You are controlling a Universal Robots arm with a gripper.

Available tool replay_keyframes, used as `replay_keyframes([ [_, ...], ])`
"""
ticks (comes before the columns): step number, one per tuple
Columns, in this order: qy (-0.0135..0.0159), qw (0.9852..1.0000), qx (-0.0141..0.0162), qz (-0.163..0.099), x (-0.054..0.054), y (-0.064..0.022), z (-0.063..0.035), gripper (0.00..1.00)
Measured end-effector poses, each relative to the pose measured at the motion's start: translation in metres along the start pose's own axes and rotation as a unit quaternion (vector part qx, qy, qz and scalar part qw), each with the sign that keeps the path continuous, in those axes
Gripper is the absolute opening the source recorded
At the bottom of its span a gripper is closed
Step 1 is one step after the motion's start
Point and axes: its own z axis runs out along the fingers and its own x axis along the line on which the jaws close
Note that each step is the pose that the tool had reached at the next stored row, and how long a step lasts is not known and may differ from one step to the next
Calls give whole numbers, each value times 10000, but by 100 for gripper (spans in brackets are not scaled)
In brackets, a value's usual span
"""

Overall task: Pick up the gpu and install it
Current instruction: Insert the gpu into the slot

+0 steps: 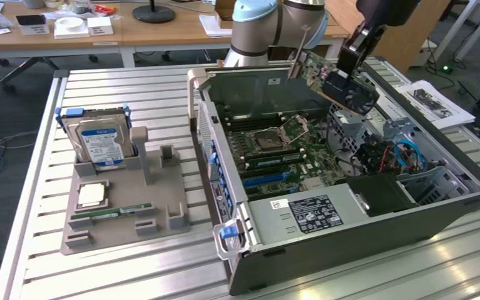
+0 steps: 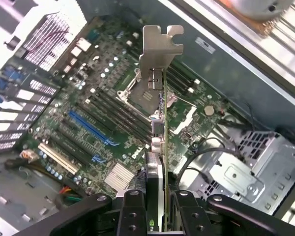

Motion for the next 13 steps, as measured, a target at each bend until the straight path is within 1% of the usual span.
replay_keyframes([
  [3, 29, 9996, -6, -273, 0, 0, 1, 27],
  [6, 57, 9985, -11, -541, 0, 0, 2, 27],
  [10, 94, 9959, -18, -900, 0, 0, 4, 27],
  [13, 121, 9932, -23, -1158, 0, 0, 5, 27],
])
